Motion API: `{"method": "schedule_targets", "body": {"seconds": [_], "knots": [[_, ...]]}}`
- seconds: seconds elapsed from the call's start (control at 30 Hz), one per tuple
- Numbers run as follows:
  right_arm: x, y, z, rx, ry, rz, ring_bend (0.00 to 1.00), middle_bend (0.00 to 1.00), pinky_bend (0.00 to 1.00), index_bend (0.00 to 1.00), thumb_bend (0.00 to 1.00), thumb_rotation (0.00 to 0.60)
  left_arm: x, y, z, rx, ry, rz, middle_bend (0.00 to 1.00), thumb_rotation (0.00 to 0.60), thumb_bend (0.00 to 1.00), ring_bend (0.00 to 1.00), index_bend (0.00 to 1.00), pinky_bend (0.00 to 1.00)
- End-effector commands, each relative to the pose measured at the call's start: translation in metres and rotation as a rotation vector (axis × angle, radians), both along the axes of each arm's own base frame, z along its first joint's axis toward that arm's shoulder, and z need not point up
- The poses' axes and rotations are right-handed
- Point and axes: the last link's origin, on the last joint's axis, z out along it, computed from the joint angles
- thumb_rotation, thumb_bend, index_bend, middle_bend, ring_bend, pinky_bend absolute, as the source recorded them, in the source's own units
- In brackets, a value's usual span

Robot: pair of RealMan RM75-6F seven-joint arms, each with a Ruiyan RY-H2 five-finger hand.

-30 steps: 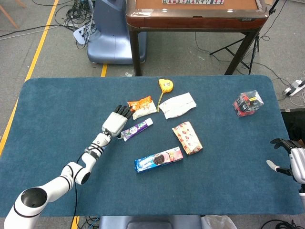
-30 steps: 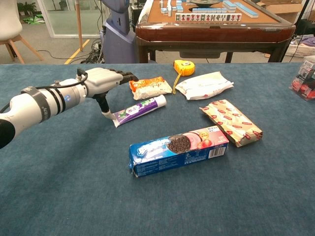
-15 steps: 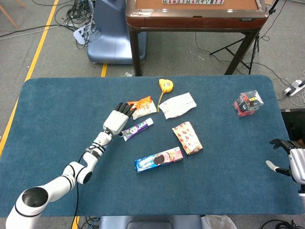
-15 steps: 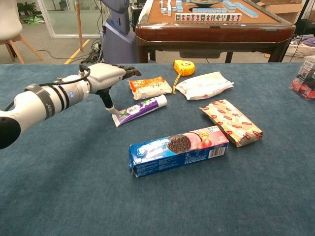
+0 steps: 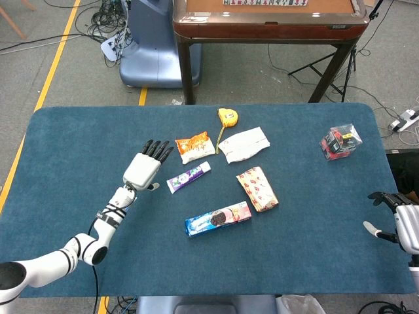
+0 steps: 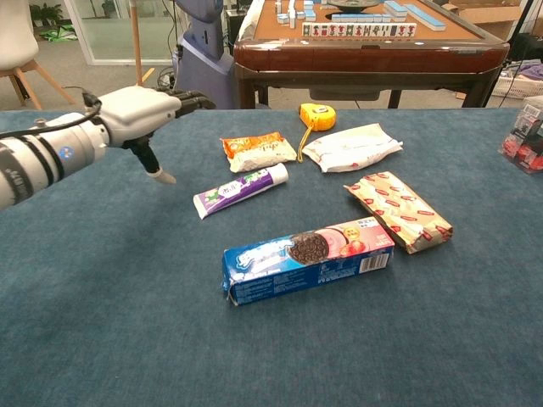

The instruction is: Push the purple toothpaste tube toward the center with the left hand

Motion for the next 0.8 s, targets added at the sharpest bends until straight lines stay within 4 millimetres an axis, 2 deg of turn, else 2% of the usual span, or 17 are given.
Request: {"method": "schedule_targets", "body": {"seconds": [0.03,0.2,0.43,0.8], "knots": [[0.001,0.000,-0.001,0.002,0.000,0.003,0.38,0.46,0.56,0.38,0.13,0.600,-0.029,-0.034,0.041,0.077,0.031,0.052,0.00,0.600,0.03,0.00,0.00,0.04],[0.003,0.000,-0.002,0.007,0.003,0.010,0.38,0.46,0.56,0.38,0.13,0.600,-0.045,-0.068,0.071,0.121,0.059,0.097,0.00,0.600,0.03,0.00,0.00,0.05],[0.005,0.000,-0.006,0.013,0.012,0.014,0.38,0.46,0.56,0.38,0.13,0.600,-0.058,-0.105,0.098,0.167,0.066,0.132,0.00,0.600,0.03,0.00,0.00,0.05],[0.006,-0.001,-0.013,0.030,0.027,0.009,0.38,0.46,0.56,0.38,0.13,0.600,-0.080,-0.149,0.121,0.217,0.081,0.223,0.00,0.600,0.03,0.00,0.00,0.06]]}}
